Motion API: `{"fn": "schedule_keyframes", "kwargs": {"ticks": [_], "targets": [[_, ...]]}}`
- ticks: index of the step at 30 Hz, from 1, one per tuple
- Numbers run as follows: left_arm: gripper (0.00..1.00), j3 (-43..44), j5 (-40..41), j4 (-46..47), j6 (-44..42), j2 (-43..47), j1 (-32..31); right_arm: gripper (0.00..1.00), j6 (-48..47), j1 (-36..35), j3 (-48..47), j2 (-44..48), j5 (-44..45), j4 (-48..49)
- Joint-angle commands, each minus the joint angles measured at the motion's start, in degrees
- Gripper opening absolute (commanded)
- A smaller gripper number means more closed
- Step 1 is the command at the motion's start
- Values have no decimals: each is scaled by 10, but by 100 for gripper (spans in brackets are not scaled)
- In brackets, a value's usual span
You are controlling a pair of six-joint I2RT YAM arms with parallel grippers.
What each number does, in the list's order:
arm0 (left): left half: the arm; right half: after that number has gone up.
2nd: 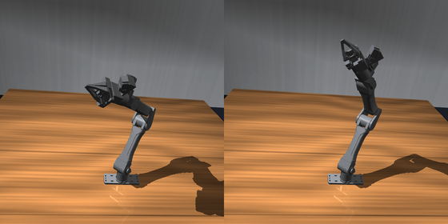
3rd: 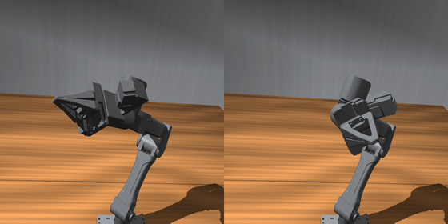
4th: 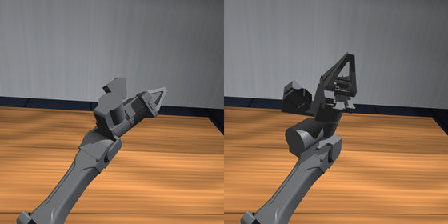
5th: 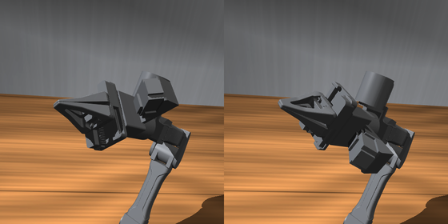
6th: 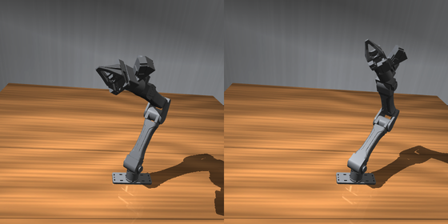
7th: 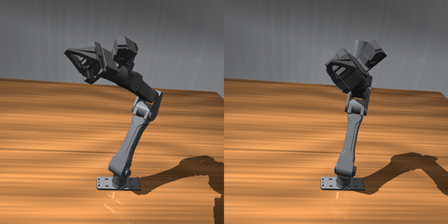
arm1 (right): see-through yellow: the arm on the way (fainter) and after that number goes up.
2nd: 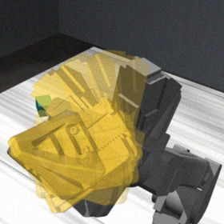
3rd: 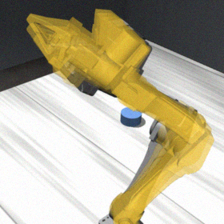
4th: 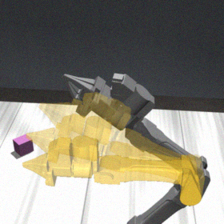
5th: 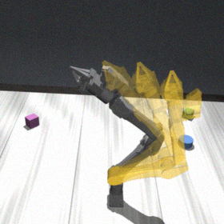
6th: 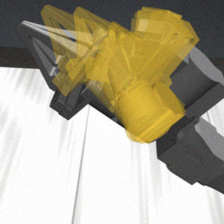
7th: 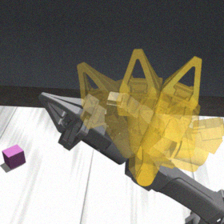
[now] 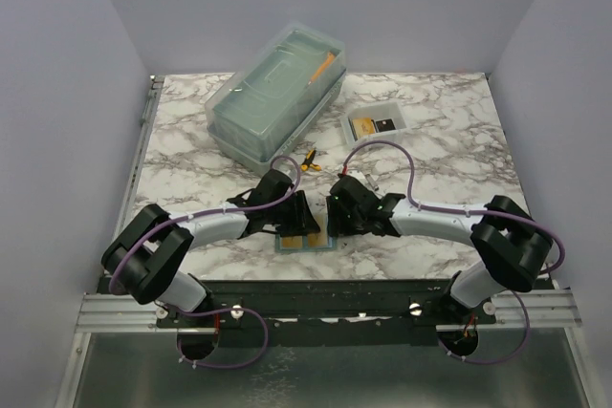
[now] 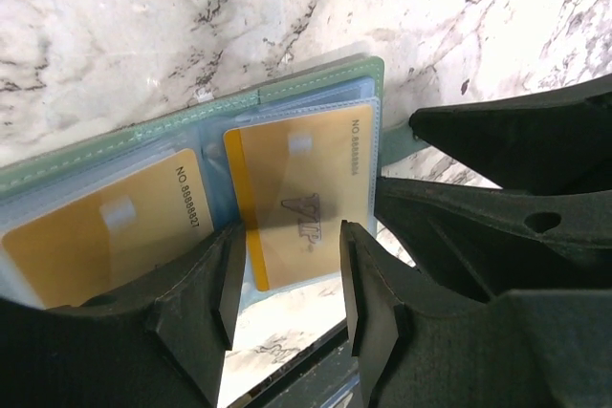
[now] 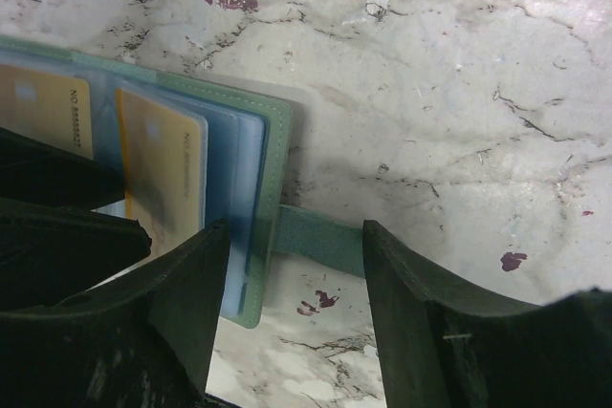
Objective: Put the credit cards into the card holder
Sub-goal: Insert the credit card into the card holder.
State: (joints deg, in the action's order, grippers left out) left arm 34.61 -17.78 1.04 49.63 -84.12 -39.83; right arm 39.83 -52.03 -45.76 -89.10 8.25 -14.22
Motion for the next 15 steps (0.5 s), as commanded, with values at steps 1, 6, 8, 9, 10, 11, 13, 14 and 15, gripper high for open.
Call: {"fn": "schedule_keyframes", "kwargs": {"ticks": [1,6,8,9,10,11,13,14,15], "targets": [[50,-9,-1,41,-8,30,-2,61,31,-5,32,-14,-67,23],[51,-19,-22,59,-10,50,-2,61,34,2,41,-2,-74,32],[52,-21,-34,69,-6,47,-2,61,33,4,40,-2,-73,30],[52,-23,-38,74,-2,48,-2,61,33,4,39,-1,-70,27],[52,-25,-38,75,-1,50,-2,61,34,4,37,-1,-66,21],[52,-26,-37,74,0,53,-2,61,34,4,35,1,-62,15],[52,-28,-24,54,2,65,-2,63,35,4,32,7,-54,0],[52,-27,-12,38,1,71,-2,63,35,4,31,11,-51,-7],[52,-25,2,16,-1,74,-2,63,36,4,31,17,-49,-11]]}}
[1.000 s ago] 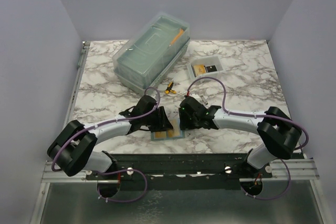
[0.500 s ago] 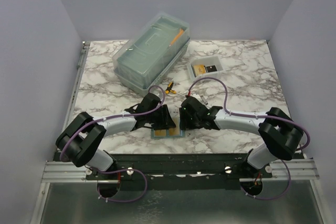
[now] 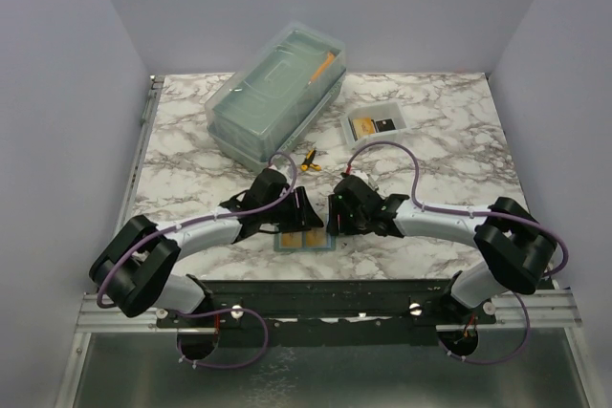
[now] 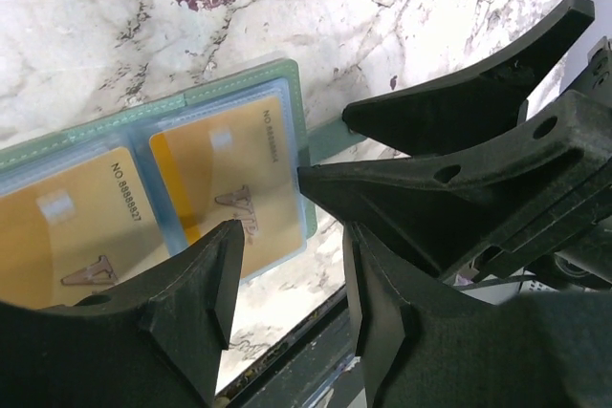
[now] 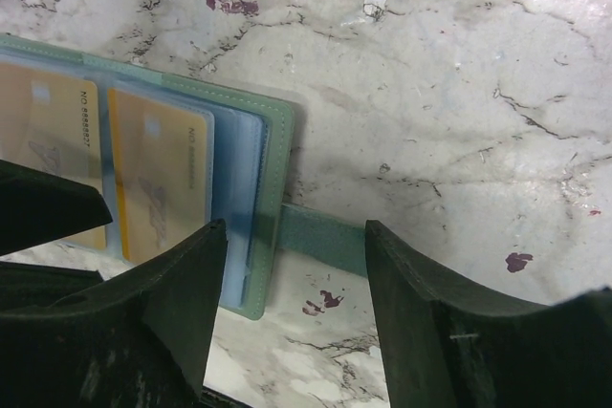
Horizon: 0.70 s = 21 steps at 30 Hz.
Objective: Put the credit cards into the card holder
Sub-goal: Insert the credit card into the card holder.
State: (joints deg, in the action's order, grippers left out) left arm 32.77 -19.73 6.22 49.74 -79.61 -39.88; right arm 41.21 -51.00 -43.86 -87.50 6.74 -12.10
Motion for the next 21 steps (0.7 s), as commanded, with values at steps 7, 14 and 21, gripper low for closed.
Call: {"fn": "schedule_keyframes", "kwargs": {"ticks": [7,14,21], "targets": [[52,10,85,-93,-17,13,-2,64,22,-6,15,7,-35,-28],[54,27,59,-78,-17,-33,-3,64,22,-5,19,-7,-45,-12],[54,9,-10,25,8,-14,-6,64,25,-5,21,-2,-43,-14]]}}
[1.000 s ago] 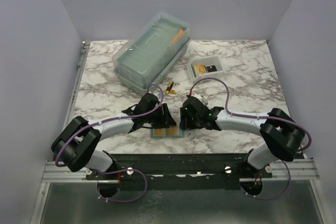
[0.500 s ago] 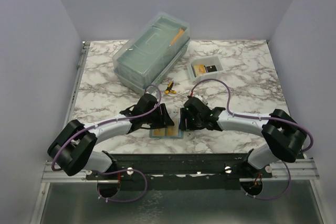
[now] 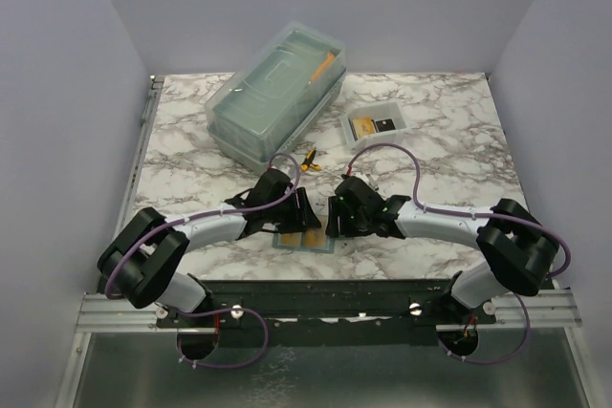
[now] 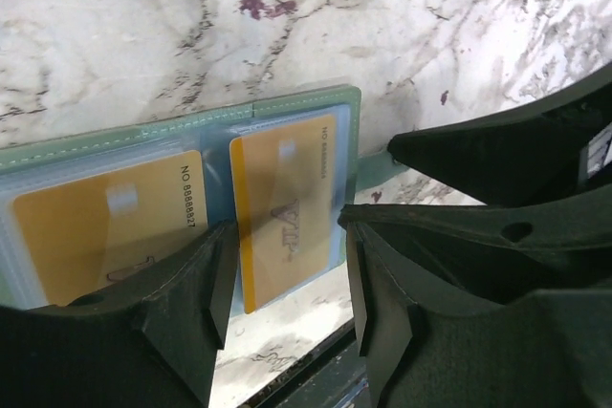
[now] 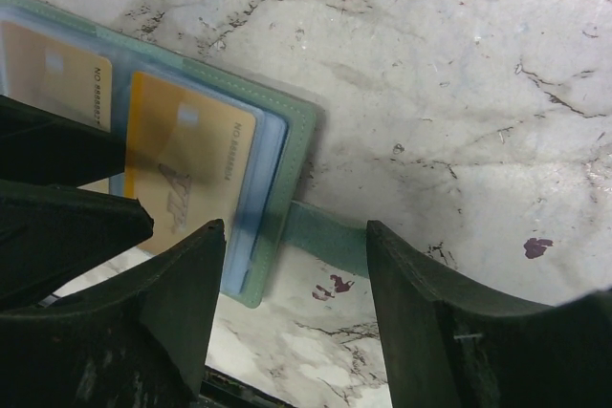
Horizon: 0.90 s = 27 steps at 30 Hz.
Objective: Put the credit cards into the card holder
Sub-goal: Insert the credit card into the card holder.
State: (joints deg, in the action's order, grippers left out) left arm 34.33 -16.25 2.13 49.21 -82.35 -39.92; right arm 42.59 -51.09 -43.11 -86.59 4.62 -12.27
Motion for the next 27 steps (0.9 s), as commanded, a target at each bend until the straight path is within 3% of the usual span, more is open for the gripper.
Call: {"fn": "schedule_keyframes", "kwargs": {"ticks": [1,5,9,16,23,27], "targets": [[54,-9,-44,67,16,23,-5,64,12,-4,13,-7,-22,-15],[55,-19,-28,45,12,56,-5,65,13,-4,20,16,-13,-18],[56,1,26,-72,4,71,-5,65,16,1,13,28,-4,-46],[53,-1,25,-84,1,96,-5,67,26,2,17,69,-31,-33],[26,3,4,-49,-1,58,-5,61,52,9,40,83,-97,37],[19,4,3,-36,-4,34,-5,53,63,14,55,74,-130,78]]}}
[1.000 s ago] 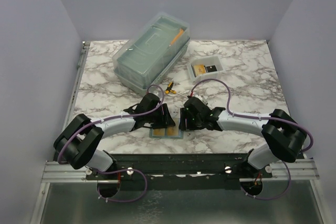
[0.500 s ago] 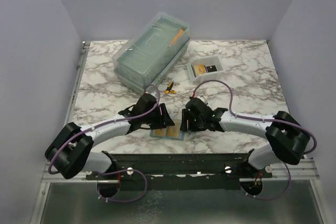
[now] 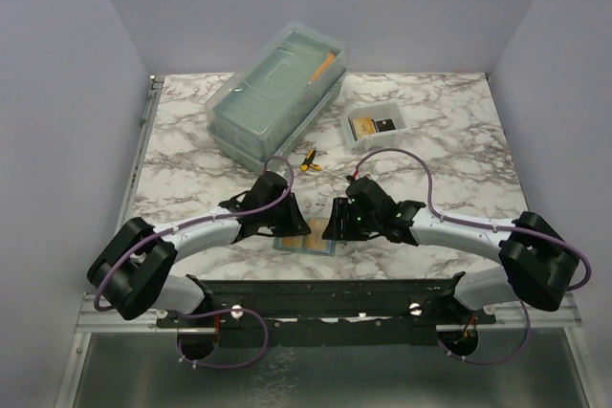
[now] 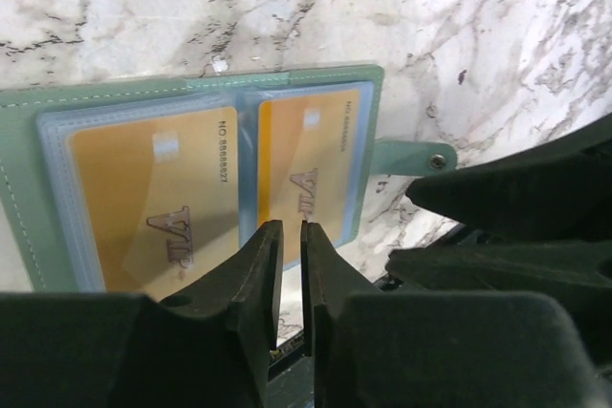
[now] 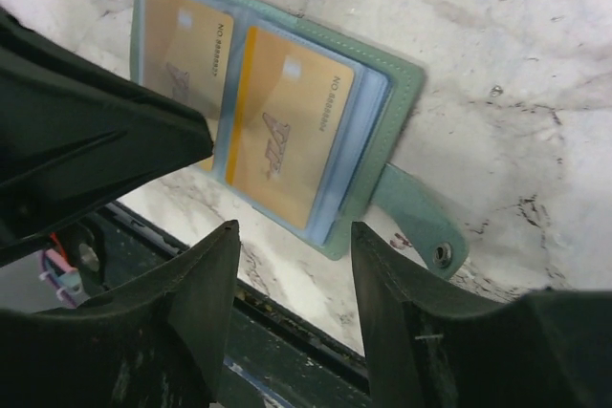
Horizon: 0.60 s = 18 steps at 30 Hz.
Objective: Put the credit cards into the card holder
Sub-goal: Insert the credit card into the card holder.
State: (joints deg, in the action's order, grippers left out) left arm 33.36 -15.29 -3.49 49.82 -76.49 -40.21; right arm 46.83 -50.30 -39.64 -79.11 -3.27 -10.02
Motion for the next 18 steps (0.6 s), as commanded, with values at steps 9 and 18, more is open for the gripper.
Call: {"fn": "schedule_keyframes", "kwargs": {"ticks": [9,18], "targets": [[12,-9,15,32,-19,-50,-2,53,41,22,44,-37,-103,137],[10,-28,29,32,-18,-68,-2,53,48,37,52,-71,-133,166]]}}
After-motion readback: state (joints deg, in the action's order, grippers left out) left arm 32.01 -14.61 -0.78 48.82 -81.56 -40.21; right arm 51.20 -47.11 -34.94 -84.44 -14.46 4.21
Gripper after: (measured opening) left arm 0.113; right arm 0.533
